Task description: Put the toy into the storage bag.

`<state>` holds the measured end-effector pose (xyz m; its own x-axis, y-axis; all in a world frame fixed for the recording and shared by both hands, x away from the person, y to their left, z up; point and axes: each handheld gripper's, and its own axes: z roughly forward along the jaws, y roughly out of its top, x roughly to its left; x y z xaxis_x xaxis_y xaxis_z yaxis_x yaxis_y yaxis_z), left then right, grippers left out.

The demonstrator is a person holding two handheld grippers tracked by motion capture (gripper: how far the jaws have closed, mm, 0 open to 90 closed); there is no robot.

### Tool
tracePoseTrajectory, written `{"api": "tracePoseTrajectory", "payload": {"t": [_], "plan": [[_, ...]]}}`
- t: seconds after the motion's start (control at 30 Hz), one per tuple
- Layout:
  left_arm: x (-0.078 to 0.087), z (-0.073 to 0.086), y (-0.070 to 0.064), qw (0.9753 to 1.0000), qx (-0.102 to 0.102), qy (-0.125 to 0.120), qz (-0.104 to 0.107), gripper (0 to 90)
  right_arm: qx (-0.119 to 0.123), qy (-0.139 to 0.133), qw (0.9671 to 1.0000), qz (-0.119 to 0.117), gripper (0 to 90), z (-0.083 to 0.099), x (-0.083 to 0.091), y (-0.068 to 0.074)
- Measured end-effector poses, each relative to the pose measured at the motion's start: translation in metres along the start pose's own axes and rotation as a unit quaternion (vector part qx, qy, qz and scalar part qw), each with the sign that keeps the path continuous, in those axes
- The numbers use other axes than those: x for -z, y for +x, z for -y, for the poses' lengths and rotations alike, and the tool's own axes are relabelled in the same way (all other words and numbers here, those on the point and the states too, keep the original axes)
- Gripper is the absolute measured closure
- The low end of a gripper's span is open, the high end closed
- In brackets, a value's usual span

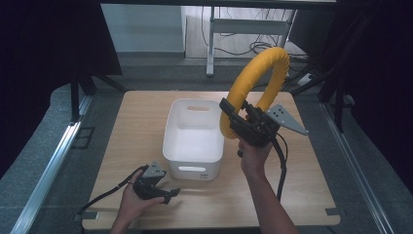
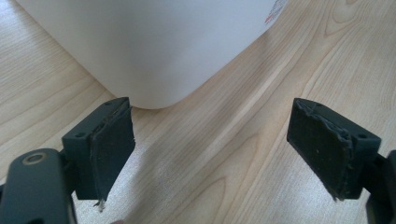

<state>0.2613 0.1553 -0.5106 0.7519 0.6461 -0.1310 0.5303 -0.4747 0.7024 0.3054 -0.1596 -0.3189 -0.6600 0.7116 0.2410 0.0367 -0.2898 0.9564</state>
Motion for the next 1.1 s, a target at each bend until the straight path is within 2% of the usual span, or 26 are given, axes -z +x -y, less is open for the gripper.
{"api": "tracePoseTrajectory", "payload": {"t": [0.5, 1.1], "plan": [[0.001, 0.0, 0.0, 1.0, -0.002, 0.001, 0.001, 15.2, 0.002, 0.004, 0.9998, -0.02, 48.0, -0.008, -0.016, 0.016], [0.001, 0.0, 0.0, 1.0, -0.001, 0.0, 0.002, 15.1, 0.008, 0.018, 0.9989, -0.042, 48.0, -0.004, -0.034, 0.029]]}}
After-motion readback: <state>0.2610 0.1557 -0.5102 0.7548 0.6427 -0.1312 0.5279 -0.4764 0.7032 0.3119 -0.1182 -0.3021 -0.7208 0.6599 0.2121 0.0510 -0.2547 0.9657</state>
